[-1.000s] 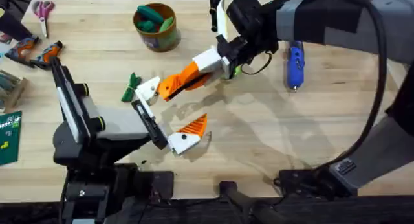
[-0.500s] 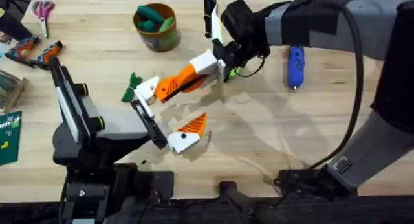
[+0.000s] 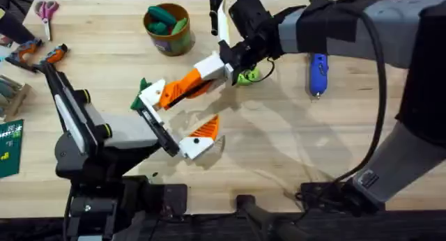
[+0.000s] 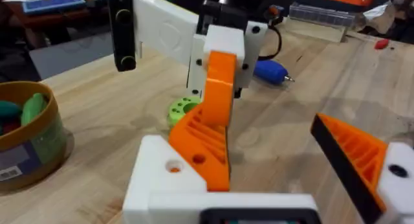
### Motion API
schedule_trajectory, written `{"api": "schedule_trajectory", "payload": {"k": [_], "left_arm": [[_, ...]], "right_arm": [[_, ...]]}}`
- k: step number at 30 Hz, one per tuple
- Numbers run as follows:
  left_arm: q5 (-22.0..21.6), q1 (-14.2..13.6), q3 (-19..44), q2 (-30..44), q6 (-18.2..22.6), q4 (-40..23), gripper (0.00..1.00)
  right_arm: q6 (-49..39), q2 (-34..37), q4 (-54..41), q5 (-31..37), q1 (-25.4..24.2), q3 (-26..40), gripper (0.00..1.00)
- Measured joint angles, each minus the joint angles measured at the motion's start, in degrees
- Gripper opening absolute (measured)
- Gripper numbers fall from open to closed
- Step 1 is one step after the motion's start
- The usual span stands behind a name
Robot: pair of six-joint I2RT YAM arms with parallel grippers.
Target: Pick up the gripper from the table and insert it into the empty holder that is missing its gripper. Then pick up a screw, insert it into the mounting hole, and use the screwdriver to tighten it. Finally, clean up the table by picking up the vegetable and placing it into the bucket.
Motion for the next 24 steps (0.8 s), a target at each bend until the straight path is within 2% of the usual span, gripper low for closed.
{"api": "schedule_trajectory", "payload": {"k": [11,24], "left_arm": [[1.31,-0.11,0.0,0.02,-0.69,-0.23,0.987],[0.74,-0.02,0.0,0.02,-0.91,-0.21,0.987]], "right_arm": [[2.39,2.81,4.08,-2.93,1.06,0.0,0.009],[14.58,2.82,12.17,-0.78,1.13,0.0,0.009]]}}
